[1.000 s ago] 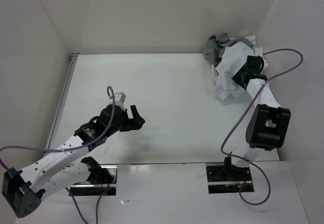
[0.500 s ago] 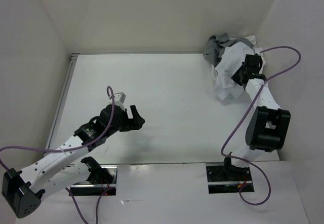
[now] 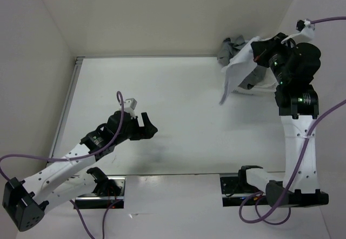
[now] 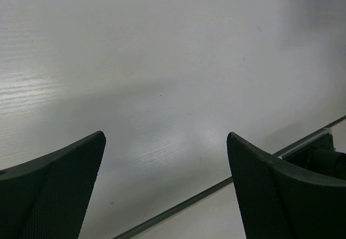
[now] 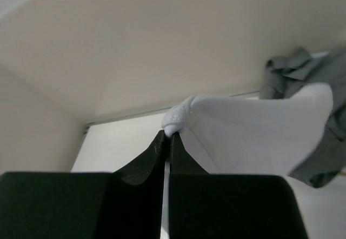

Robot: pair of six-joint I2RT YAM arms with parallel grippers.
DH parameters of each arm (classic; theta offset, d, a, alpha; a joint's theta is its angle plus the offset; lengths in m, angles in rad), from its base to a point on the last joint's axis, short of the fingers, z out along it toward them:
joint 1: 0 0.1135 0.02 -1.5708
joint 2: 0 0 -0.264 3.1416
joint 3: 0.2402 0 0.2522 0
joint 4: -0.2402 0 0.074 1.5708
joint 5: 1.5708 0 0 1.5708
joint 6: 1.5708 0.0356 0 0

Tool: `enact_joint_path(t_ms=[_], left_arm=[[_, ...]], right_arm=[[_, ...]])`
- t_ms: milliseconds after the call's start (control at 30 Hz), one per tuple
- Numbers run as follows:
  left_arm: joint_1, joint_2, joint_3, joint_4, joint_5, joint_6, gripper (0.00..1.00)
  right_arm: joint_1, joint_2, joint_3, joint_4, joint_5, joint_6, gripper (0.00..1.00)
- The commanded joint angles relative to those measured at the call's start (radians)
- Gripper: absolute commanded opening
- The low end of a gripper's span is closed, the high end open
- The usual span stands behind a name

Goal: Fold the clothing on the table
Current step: Move the skirt to the center of the board

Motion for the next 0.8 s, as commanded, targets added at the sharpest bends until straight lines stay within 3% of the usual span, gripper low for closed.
enact_joint_path(t_ms=[0, 100, 267, 400, 500, 633, 767], left_arm=[[0.004, 0.002, 0.005, 0.07, 0.059, 0.019, 0.99], [0.004, -0.037, 0.005, 0.07, 0.059, 0.019, 0.99], [0.004, -0.094, 0.005, 0.048, 0.033, 0.001, 0.99], [0.013, -0.135, 0.005, 0.103, 0.127, -0.029, 0.99], [0.013, -0.166, -0.02, 0.241, 0.241, -0.021, 0.99], [0.013, -0.122, 0.008, 0.211, 0.142, 0.047, 0.99], [0.013, -0.1, 0.038, 0.229, 0.155, 0.044, 0.99]], right_arm=[[0.021, 0.029, 0.074, -0.052, -0.244, 0.0, 0.0], [0.086, 0.062, 0.074, -0.037, -0.324, 0.026, 0.0], [0.139, 0.081, 0.063, -0.026, -0.324, 0.046, 0.0], [0.148, 0.09, -0.009, 0.003, -0.37, 0.056, 0.0], [0.159, 0.104, -0.063, 0.04, -0.39, 0.066, 0.0], [0.203, 0.203, -0.026, 0.045, -0.411, 0.066, 0.0], [0.263, 0.332, 0.074, 0.025, -0.393, 0.057, 0.0]])
